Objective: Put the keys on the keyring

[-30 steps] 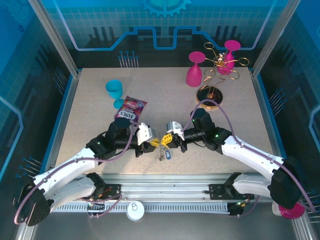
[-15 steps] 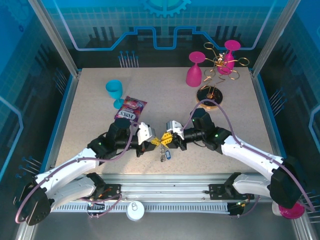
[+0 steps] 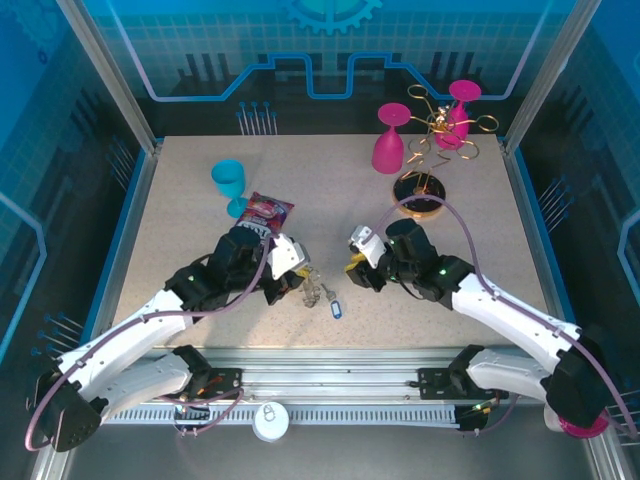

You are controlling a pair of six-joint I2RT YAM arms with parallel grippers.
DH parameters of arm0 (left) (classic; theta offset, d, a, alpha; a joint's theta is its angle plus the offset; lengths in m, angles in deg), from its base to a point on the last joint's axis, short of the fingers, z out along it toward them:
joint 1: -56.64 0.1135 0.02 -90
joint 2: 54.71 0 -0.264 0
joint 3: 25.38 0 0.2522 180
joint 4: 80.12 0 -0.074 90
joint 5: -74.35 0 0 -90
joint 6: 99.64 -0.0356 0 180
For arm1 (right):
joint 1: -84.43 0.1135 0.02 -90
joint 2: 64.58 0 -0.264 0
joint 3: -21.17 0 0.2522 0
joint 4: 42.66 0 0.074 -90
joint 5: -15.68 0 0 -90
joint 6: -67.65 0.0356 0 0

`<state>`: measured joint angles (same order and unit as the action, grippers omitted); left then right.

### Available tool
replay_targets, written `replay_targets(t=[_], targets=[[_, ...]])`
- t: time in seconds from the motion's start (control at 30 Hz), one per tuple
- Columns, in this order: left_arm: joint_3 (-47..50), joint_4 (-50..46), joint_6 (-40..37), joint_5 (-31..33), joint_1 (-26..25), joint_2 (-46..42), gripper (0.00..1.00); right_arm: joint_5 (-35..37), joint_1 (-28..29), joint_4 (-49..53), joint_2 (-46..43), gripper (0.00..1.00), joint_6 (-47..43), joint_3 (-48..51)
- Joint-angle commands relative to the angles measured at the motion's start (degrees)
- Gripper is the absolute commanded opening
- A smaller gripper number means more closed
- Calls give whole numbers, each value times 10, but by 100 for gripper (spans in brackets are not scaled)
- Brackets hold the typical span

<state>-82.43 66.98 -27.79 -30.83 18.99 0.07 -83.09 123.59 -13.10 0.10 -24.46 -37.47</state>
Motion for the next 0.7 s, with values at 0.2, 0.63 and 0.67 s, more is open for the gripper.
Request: replay_targets(t=[0.2,0.63,0.67], targets=[[-11,-39,92,52,2,-4,0,60,58,166,171,31,289,-113],[11,-58,97,81,1,-41,0,14,92,211,325,37,354,-173],[13,-55,98,81,1,-42,0,14,96,217,333,38,352,-175]])
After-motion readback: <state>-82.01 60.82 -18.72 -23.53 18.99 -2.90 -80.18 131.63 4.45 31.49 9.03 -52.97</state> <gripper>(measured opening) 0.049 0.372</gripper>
